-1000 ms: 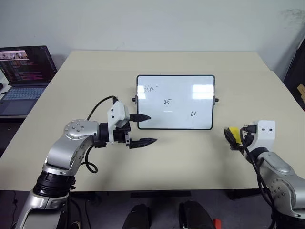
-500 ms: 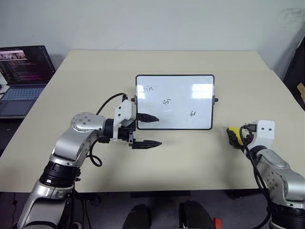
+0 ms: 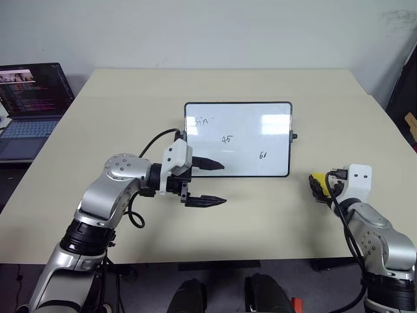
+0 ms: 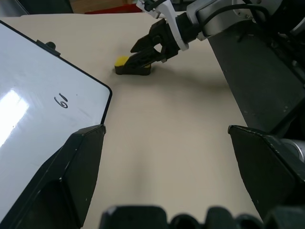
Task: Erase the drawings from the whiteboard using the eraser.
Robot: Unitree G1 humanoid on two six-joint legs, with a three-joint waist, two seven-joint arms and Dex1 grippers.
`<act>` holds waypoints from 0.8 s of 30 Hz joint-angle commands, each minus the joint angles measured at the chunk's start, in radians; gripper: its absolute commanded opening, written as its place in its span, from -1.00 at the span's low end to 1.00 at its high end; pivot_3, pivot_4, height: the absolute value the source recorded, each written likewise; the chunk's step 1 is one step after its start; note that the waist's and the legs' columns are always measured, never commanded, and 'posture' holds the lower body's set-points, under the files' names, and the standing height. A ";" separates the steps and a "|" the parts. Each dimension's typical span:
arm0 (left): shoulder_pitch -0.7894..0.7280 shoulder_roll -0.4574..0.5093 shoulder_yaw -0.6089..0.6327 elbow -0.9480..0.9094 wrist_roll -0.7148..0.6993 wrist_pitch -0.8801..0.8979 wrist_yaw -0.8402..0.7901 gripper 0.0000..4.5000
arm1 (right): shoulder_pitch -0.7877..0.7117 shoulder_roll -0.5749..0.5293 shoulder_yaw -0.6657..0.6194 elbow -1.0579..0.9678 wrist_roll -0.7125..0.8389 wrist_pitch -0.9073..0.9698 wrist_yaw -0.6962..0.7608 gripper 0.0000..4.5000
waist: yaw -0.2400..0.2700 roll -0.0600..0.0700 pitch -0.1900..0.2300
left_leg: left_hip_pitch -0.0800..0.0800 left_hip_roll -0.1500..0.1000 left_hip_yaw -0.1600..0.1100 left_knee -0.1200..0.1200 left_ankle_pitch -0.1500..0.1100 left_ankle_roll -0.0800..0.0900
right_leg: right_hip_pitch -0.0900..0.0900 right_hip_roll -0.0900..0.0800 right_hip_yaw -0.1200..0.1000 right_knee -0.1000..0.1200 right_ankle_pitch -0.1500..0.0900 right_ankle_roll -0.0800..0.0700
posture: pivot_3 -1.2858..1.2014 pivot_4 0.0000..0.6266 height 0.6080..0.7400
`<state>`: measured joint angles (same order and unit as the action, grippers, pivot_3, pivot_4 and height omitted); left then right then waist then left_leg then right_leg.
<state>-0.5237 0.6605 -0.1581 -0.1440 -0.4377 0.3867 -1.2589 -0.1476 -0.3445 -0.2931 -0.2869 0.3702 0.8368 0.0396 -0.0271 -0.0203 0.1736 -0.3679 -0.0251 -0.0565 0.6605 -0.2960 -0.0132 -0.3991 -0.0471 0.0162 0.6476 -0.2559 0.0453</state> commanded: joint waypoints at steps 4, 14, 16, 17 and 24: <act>-0.005 0.010 0.011 -0.031 0.000 -0.006 0.000 1.00 | -0.027 -0.010 -0.008 0.027 -0.025 -0.020 0.013 0.10 | 0.000 0.000 0.000 | 0.000 0.000 0.000 0.000 0.000 0.000 | 0.000 0.000 0.000 0.000 0.000 0.000 | 0.03 -0.52 1.00; 0.047 0.021 0.061 -0.069 -0.005 0.053 0.103 1.00 | -0.030 -0.008 0.000 0.012 -0.039 -0.042 0.048 -0.47 | 0.000 0.000 0.000 | 0.000 0.000 0.000 0.000 0.000 0.000 | -0.001 0.000 0.001 0.001 0.000 0.000 | 0.03 -0.52 1.00; 0.056 0.022 0.080 -0.078 0.006 0.071 0.155 1.00 | -0.014 -0.011 0.004 -0.018 -0.039 -0.076 0.072 -0.47 | 0.000 0.000 0.000 | 0.000 0.000 0.000 0.000 0.000 0.000 | -0.001 0.000 0.001 0.001 0.000 0.000 | 0.03 -0.52 1.00; 0.058 0.022 0.086 -0.081 0.009 0.078 0.173 1.00 | -0.008 -0.012 0.007 -0.028 -0.040 -0.089 0.081 -0.47 | 0.000 0.000 0.000 | -0.001 0.000 0.000 0.000 0.000 0.000 | -0.002 0.000 0.001 0.001 0.000 0.000 | 0.03 -0.52 1.00; 0.001 -0.003 0.170 -0.016 0.075 0.172 0.436 1.00 | 0.002 -0.090 0.224 -0.179 -0.164 -0.222 0.173 -0.47 | -0.004 0.000 0.000 | -0.005 0.000 0.000 0.002 0.000 0.000 | -0.006 0.000 0.000 0.003 0.000 0.000 | 0.03 -0.52 1.00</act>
<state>-0.4976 0.6551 -0.0381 -0.1624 -0.3815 0.5464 -0.8777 -0.1224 -0.4151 -0.1169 -0.3986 0.2477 0.6717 0.1869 -0.0314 -0.0203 0.1736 -0.3725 -0.0252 -0.0560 0.6626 -0.2959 -0.0134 -0.4053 -0.0471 0.0168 0.6507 -0.2557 0.0455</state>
